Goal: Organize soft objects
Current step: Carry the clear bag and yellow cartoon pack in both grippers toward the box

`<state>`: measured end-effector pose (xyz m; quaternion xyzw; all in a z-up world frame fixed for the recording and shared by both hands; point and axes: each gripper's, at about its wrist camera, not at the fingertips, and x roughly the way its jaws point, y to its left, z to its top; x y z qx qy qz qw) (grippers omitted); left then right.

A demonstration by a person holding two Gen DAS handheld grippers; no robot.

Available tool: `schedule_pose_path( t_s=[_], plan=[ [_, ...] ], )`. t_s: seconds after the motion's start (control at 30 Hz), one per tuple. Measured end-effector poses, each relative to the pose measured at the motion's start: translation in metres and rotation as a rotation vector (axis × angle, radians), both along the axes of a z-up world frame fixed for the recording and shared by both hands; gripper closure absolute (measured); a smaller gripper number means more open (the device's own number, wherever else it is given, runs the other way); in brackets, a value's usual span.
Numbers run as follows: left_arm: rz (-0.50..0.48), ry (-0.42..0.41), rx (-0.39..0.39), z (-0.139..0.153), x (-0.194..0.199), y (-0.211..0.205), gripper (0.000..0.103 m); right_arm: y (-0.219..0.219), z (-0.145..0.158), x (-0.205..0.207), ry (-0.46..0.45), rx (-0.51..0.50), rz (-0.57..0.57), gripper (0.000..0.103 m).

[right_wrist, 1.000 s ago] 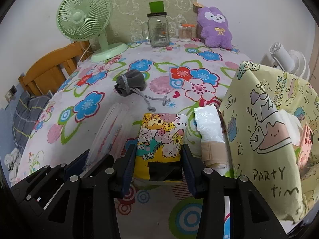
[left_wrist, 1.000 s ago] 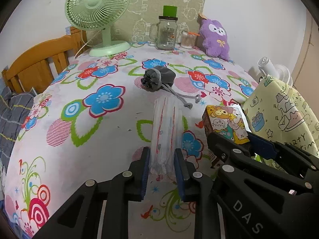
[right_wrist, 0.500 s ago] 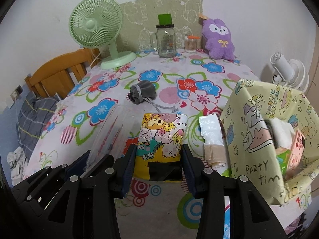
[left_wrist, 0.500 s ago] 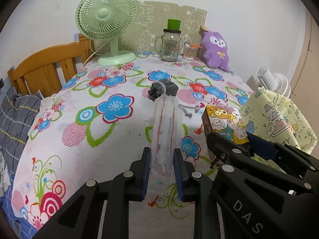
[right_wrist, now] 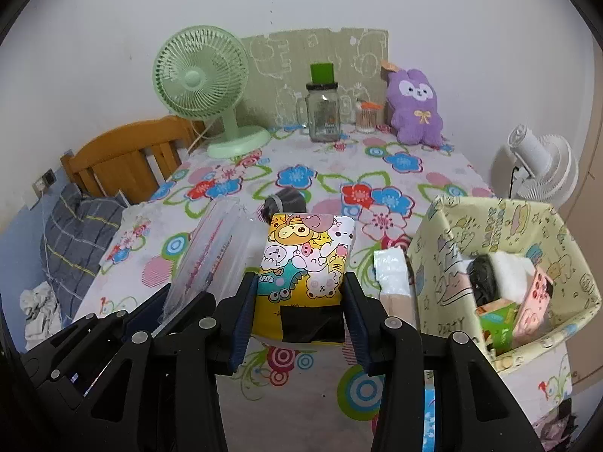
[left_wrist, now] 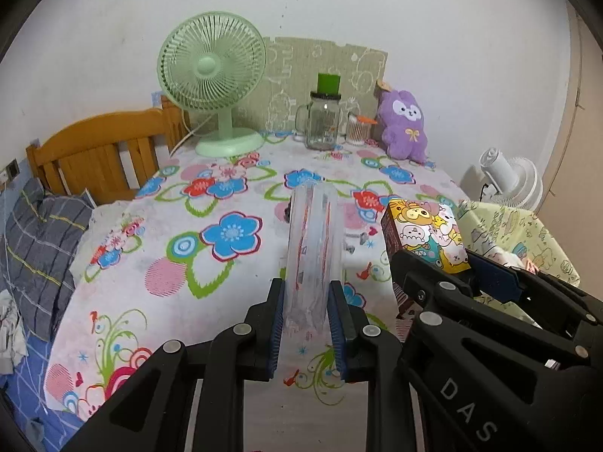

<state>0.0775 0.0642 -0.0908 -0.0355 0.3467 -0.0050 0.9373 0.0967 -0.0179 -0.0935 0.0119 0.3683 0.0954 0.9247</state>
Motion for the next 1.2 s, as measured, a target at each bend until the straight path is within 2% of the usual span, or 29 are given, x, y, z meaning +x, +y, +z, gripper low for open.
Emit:
schedule_pose_path(
  t_s=[0.5, 1.2],
  plan=[
    [-0.006, -0.073, 0.016, 0.035, -0.017, -0.014, 0.082, -0.014, 0.038, -0.02, -0.07, 0.006, 0.005, 0.056],
    [-0.068, -0.112, 0.022, 0.051, -0.008, -0.063, 0.082, -0.063, 0.058, -0.017, -0.107, -0.004, -0.038, 0.056]
  ],
)
